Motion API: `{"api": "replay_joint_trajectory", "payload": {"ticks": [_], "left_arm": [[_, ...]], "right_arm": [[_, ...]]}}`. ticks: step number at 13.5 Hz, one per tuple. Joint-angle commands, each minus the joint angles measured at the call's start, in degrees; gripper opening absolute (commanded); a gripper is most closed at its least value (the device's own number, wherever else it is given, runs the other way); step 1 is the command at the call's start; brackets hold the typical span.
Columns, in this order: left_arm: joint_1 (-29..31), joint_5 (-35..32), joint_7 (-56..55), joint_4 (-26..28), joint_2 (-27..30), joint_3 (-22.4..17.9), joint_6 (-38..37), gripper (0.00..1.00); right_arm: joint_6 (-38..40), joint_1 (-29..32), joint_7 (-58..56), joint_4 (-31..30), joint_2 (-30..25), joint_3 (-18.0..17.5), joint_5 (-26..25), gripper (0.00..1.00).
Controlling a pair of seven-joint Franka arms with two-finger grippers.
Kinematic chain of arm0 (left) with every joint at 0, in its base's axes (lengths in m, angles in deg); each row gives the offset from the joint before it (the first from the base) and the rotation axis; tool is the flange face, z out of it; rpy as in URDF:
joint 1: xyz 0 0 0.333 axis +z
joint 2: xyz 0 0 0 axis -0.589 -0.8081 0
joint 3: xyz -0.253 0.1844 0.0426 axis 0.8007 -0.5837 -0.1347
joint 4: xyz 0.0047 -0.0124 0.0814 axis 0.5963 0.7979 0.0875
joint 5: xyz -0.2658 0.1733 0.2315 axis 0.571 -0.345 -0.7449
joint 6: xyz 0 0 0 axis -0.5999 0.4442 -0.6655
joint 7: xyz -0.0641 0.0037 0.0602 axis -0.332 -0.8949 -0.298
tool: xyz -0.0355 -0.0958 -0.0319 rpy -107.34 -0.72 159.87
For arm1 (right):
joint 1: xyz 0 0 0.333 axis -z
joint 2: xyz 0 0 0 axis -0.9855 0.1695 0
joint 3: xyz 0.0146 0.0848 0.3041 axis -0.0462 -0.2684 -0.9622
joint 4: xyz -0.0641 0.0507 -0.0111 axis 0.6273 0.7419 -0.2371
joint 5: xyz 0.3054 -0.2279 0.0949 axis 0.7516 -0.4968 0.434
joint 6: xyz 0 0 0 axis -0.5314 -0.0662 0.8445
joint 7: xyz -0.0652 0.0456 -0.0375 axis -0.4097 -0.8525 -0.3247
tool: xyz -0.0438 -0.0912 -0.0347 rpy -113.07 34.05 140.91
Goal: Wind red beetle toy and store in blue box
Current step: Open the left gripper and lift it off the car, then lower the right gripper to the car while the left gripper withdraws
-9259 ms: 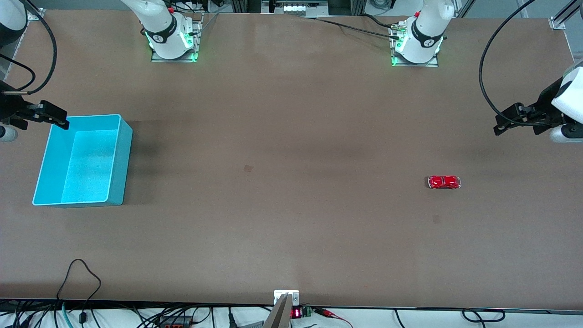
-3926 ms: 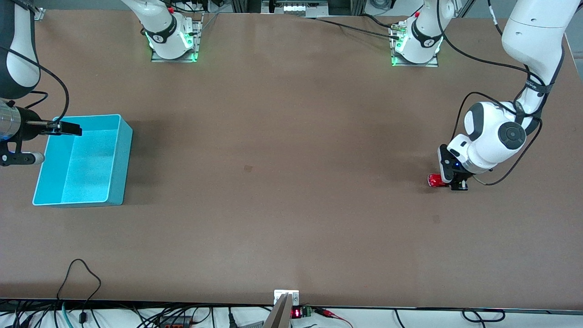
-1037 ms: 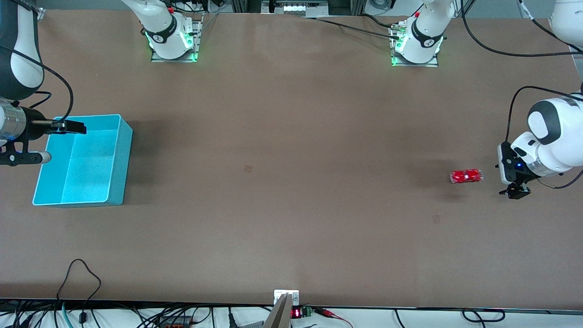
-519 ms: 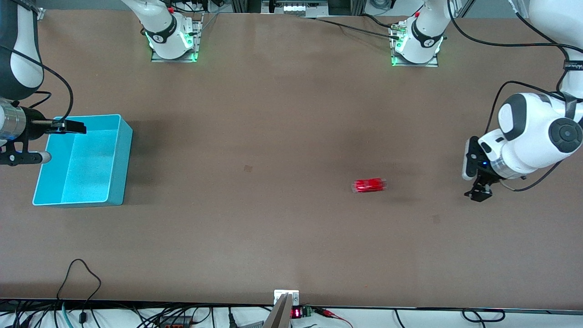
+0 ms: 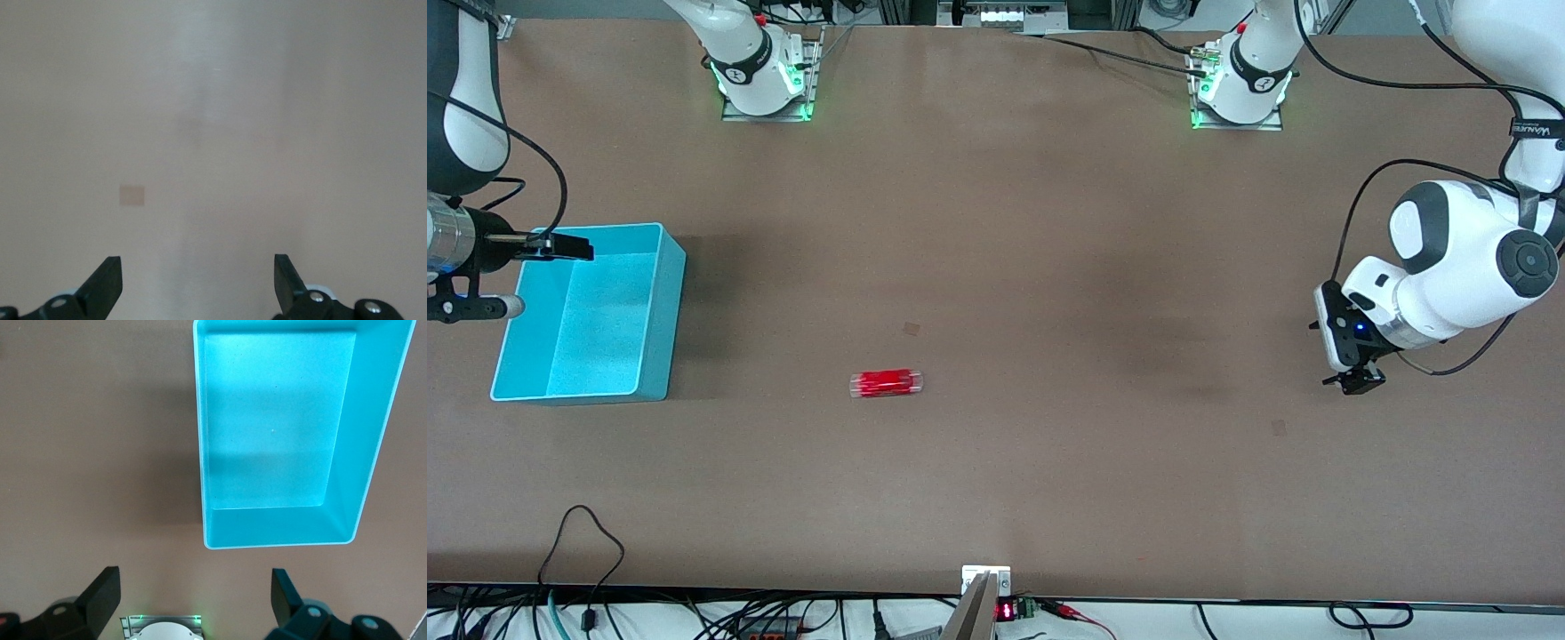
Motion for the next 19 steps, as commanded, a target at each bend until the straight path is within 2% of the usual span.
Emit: {"api": "replay_joint_trajectory", "payload": {"ticks": [1, 5, 7, 9, 12, 17, 19], "left_arm": [[-1.5, 2.3, -21.8, -2.1, 1.0, 0.0, -0.3, 1.00], [-3.0, 1.7, -57.7, -5.1, 1.1, 0.0, -0.5, 1.00], [-3.2, 1.6, -66.4, -6.7, 1.0, 0.0, -0.9, 1.00], [-3.1, 1.9, -68.4, -8.2, 1.7, -0.3, -1.9, 1.00], [-3.6, 1.6, -74.2, -14.8, 3.2, -1.7, -11.1, 1.00], [-11.8, 2.2, -78.0, -21.2, 7.4, -11.5, -23.9, 1.00], [-16.4, 2.3, -80.3, -22.0, 9.5, -15.5, -26.6, 1.00]], "right_arm": [[1.0, 1.4, -1.7, 0.4, 0.1, -0.2, 0.9, 1.00], [0.6, 1.8, -3.3, 0.6, 0.9, 0.0, 1.1, 1.00], [-0.1, 1.8, -3.2, 0.6, 1.8, 0.0, 2.7, 1.00], [-0.7, 1.9, -3.4, 0.6, 2.7, 0.0, 5.5, 1.00], [-4.1, 2.9, -5.3, 0.6, 5.8, 0.0, 5.7, 1.00], [-10.1, 1.4, -13.9, 0.4, 8.3, -0.1, 3.5, 1.00], [-15.7, 0.9, -24.7, -0.3, 10.1, -0.5, 2.4, 1.00]]}}
